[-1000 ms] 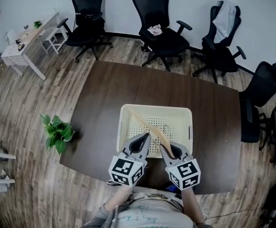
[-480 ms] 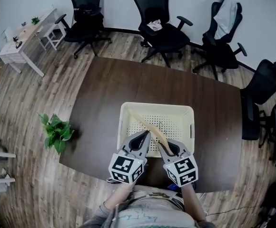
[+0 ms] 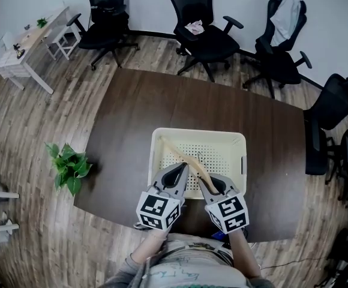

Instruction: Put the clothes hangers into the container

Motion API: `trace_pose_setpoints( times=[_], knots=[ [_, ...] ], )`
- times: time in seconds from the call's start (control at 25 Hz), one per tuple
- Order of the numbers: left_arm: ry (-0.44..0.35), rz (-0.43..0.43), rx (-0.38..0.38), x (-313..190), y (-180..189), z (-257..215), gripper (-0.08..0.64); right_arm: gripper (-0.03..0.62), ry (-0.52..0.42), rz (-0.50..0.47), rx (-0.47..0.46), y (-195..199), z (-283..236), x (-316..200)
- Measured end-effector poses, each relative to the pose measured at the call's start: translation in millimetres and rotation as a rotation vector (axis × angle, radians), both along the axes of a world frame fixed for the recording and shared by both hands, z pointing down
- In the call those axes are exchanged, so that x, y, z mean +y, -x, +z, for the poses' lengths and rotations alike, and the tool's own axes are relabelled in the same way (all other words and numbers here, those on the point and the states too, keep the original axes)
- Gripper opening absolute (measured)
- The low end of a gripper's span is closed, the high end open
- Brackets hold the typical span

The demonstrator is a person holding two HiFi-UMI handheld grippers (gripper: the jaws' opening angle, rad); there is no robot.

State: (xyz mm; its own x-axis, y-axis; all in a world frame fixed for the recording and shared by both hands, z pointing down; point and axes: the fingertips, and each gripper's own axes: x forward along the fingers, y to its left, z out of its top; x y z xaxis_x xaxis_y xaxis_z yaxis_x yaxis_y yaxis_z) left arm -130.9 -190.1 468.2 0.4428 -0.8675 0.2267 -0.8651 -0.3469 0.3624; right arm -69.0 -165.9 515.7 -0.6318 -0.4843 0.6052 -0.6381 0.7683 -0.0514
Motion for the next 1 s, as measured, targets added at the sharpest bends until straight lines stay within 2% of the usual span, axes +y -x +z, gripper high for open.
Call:
trace_pose_setpoints(
  times=[1.0],
  knots=[
    [0.039,-0.051,0.002,-13.9,24.9,20.1,0.011,0.058,0.048,-0.057,0.116,11.5,21.5,-18.7]
  ],
)
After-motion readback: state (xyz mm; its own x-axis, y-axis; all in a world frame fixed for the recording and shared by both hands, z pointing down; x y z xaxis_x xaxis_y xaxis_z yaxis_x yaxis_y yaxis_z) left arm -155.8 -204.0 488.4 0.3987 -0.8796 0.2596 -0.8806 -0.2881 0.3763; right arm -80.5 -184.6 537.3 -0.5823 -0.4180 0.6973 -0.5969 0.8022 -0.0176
